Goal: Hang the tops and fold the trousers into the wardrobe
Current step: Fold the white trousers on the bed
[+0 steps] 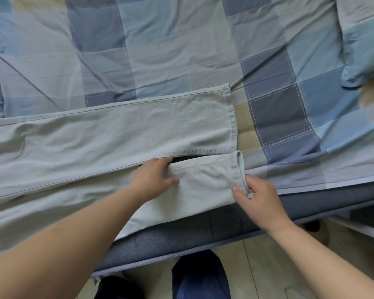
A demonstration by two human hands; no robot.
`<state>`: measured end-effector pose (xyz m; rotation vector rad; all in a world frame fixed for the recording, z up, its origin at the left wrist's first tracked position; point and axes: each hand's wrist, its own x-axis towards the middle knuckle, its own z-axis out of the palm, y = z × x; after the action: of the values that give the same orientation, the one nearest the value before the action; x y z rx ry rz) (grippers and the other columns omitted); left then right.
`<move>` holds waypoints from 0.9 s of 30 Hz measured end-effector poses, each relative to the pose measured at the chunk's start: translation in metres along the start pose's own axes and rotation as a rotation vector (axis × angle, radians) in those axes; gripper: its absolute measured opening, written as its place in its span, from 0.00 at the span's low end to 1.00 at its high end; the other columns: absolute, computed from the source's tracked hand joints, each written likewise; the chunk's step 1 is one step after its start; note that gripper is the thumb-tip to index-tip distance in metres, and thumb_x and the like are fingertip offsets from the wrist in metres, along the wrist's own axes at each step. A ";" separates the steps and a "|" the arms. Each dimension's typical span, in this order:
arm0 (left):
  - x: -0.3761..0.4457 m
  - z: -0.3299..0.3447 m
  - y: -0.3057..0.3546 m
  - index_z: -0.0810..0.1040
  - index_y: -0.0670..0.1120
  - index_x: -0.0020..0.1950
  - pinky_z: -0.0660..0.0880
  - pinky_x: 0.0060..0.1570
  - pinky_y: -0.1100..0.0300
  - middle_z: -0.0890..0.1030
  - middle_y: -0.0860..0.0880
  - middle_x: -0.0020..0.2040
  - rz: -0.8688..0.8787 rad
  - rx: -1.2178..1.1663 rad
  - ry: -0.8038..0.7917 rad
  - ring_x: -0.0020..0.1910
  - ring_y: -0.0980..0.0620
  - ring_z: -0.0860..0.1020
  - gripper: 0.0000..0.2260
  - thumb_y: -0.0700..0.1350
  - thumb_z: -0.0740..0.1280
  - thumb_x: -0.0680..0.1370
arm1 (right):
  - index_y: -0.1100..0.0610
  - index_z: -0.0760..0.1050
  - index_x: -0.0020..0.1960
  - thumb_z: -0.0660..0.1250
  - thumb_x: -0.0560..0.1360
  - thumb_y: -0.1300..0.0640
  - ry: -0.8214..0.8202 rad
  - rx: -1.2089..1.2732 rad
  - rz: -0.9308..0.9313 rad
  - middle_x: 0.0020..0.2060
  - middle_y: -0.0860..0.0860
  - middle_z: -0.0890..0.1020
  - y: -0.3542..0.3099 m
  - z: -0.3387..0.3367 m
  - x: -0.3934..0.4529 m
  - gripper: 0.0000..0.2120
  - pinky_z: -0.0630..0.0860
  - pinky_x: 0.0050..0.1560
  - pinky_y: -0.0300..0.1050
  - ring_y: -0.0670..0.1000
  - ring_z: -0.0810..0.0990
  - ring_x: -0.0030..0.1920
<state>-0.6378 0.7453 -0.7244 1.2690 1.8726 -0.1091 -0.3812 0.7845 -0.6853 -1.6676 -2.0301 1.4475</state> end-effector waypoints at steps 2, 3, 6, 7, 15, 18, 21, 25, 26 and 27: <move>-0.007 -0.004 0.005 0.77 0.53 0.58 0.70 0.52 0.58 0.77 0.53 0.52 0.053 -0.009 -0.001 0.57 0.49 0.74 0.14 0.55 0.69 0.74 | 0.64 0.74 0.38 0.57 0.70 0.39 0.002 -0.012 0.010 0.28 0.57 0.75 0.004 -0.003 -0.017 0.27 0.65 0.29 0.46 0.53 0.71 0.29; -0.011 -0.007 0.008 0.77 0.54 0.49 0.69 0.46 0.58 0.76 0.55 0.45 0.087 -0.050 -0.010 0.51 0.51 0.75 0.07 0.54 0.70 0.74 | 0.64 0.73 0.37 0.57 0.70 0.38 0.016 -0.012 0.028 0.27 0.57 0.74 0.005 -0.005 -0.022 0.27 0.61 0.29 0.43 0.52 0.69 0.28; -0.021 -0.014 0.021 0.74 0.50 0.40 0.65 0.37 0.61 0.73 0.55 0.36 0.203 -0.146 -0.041 0.39 0.52 0.71 0.09 0.52 0.70 0.74 | 0.66 0.74 0.38 0.60 0.75 0.43 -0.062 0.003 0.269 0.32 0.59 0.78 0.007 -0.016 -0.029 0.24 0.63 0.31 0.41 0.48 0.73 0.32; -0.023 -0.016 0.028 0.75 0.47 0.42 0.66 0.38 0.61 0.75 0.53 0.37 0.250 -0.139 -0.035 0.39 0.51 0.71 0.09 0.51 0.70 0.75 | 0.65 0.77 0.40 0.62 0.77 0.45 -0.181 0.040 0.408 0.35 0.57 0.81 0.009 -0.023 -0.031 0.22 0.68 0.34 0.41 0.49 0.77 0.35; 0.007 0.003 0.042 0.77 0.48 0.48 0.66 0.41 0.57 0.73 0.52 0.40 0.138 -0.054 0.176 0.46 0.45 0.73 0.04 0.48 0.67 0.77 | 0.62 0.81 0.48 0.63 0.72 0.35 -0.169 0.148 0.565 0.45 0.60 0.83 0.049 -0.035 -0.001 0.29 0.75 0.59 0.55 0.59 0.81 0.49; 0.017 0.014 0.039 0.78 0.45 0.51 0.68 0.43 0.54 0.75 0.48 0.42 0.070 -0.025 0.218 0.49 0.42 0.75 0.06 0.46 0.65 0.78 | 0.55 0.80 0.48 0.68 0.73 0.43 -0.238 0.018 0.369 0.49 0.49 0.77 0.062 -0.019 -0.005 0.15 0.68 0.55 0.38 0.46 0.74 0.53; 0.022 0.022 0.040 0.78 0.44 0.52 0.69 0.45 0.54 0.79 0.44 0.48 0.067 -0.020 0.218 0.51 0.40 0.75 0.07 0.46 0.65 0.78 | 0.55 0.77 0.52 0.70 0.73 0.48 -0.232 -0.084 0.276 0.53 0.45 0.76 0.079 -0.003 -0.017 0.14 0.70 0.55 0.42 0.46 0.73 0.55; 0.019 0.019 0.042 0.79 0.45 0.53 0.65 0.43 0.57 0.81 0.44 0.50 0.159 -0.016 0.345 0.51 0.42 0.76 0.07 0.45 0.65 0.78 | 0.55 0.69 0.43 0.63 0.78 0.53 0.021 0.131 0.312 0.31 0.50 0.73 0.076 0.003 -0.027 0.08 0.65 0.32 0.39 0.48 0.70 0.32; 0.018 0.018 0.044 0.79 0.45 0.54 0.64 0.43 0.57 0.81 0.45 0.50 0.172 -0.024 0.381 0.51 0.42 0.76 0.07 0.44 0.65 0.78 | 0.55 0.68 0.43 0.62 0.78 0.53 0.095 0.195 0.317 0.31 0.50 0.73 0.075 0.001 -0.028 0.07 0.65 0.31 0.40 0.47 0.69 0.30; 0.018 0.017 0.046 0.79 0.45 0.54 0.63 0.43 0.58 0.81 0.45 0.51 0.179 -0.023 0.400 0.52 0.42 0.76 0.07 0.44 0.65 0.78 | 0.55 0.69 0.45 0.62 0.78 0.53 0.138 0.218 0.323 0.32 0.51 0.76 0.075 -0.002 -0.028 0.07 0.66 0.32 0.41 0.49 0.72 0.31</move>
<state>-0.5928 0.7721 -0.7308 1.5200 2.0697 0.2802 -0.3182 0.7567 -0.7264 -2.0005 -1.5229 1.5310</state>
